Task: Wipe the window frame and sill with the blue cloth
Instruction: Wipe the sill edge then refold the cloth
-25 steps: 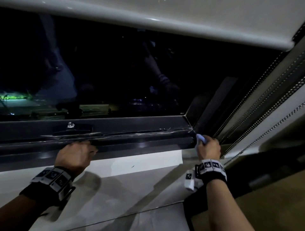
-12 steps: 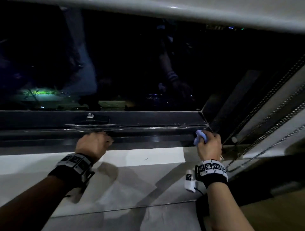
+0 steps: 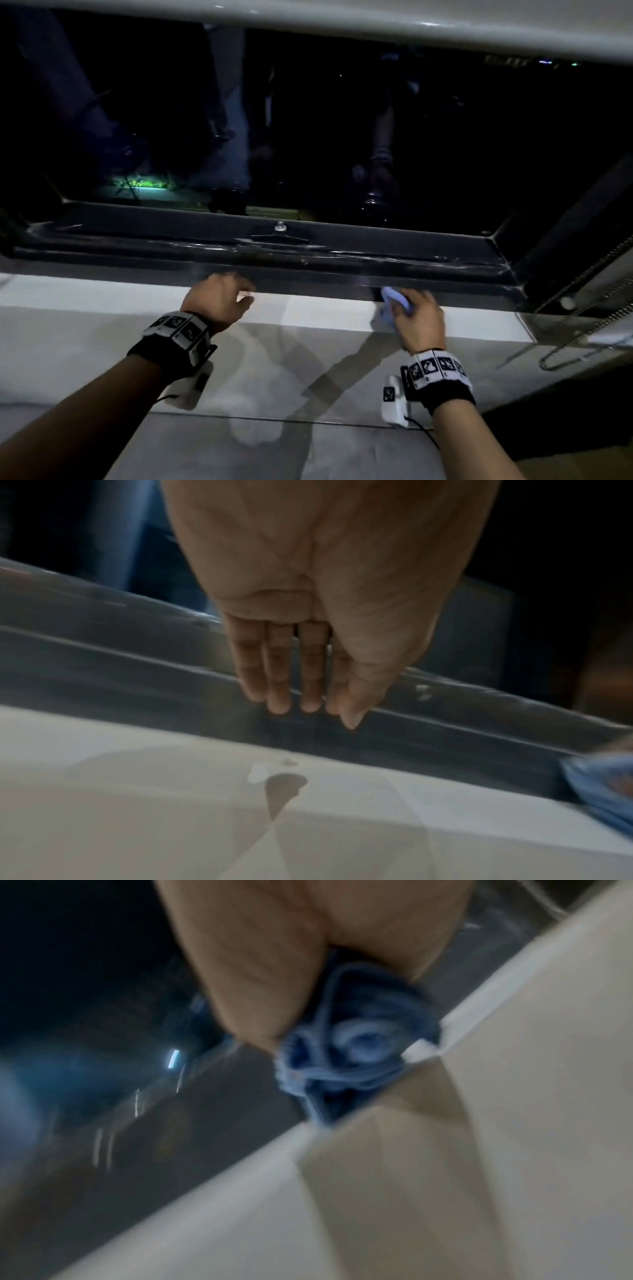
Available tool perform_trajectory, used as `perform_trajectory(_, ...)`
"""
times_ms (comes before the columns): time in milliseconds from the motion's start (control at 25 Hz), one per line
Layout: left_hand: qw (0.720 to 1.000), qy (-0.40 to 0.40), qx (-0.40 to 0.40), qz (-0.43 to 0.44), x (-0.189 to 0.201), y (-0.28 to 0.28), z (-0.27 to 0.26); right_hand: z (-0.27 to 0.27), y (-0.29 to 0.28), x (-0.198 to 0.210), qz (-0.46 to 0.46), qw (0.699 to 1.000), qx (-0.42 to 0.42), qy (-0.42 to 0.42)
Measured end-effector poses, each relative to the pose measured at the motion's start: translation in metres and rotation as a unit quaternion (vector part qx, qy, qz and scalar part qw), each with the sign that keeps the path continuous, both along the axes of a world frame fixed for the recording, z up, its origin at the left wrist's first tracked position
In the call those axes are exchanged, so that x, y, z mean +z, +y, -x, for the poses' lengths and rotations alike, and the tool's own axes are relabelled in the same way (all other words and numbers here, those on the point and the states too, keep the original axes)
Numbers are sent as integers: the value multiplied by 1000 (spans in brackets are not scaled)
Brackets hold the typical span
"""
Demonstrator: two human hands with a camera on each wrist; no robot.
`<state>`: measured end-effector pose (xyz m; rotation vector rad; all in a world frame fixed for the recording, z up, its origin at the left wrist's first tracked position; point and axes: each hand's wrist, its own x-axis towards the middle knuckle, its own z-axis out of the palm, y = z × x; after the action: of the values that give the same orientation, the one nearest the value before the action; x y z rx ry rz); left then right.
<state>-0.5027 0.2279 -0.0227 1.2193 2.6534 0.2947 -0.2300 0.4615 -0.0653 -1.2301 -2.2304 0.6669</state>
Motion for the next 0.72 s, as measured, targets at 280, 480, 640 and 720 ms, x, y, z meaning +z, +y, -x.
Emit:
perform_trajectory(280, 993, -27, 94, 70, -35, -91, 65, 155, -143, -25, -41, 956, 255, -143)
perform_trajectory(480, 994, -30, 54, 86, -47, -129, 101, 201, -175, -18, -3, 947, 318, 50)
perform_trajectory(640, 994, -5, -26, 110, -52, -148, 120, 202, -166, -34, -89, 978, 97, -161)
perform_trajectory(720, 995, -14, -51, 89, -51, -154, 128, 223, -194, -46, -110, 976, 110, -154)
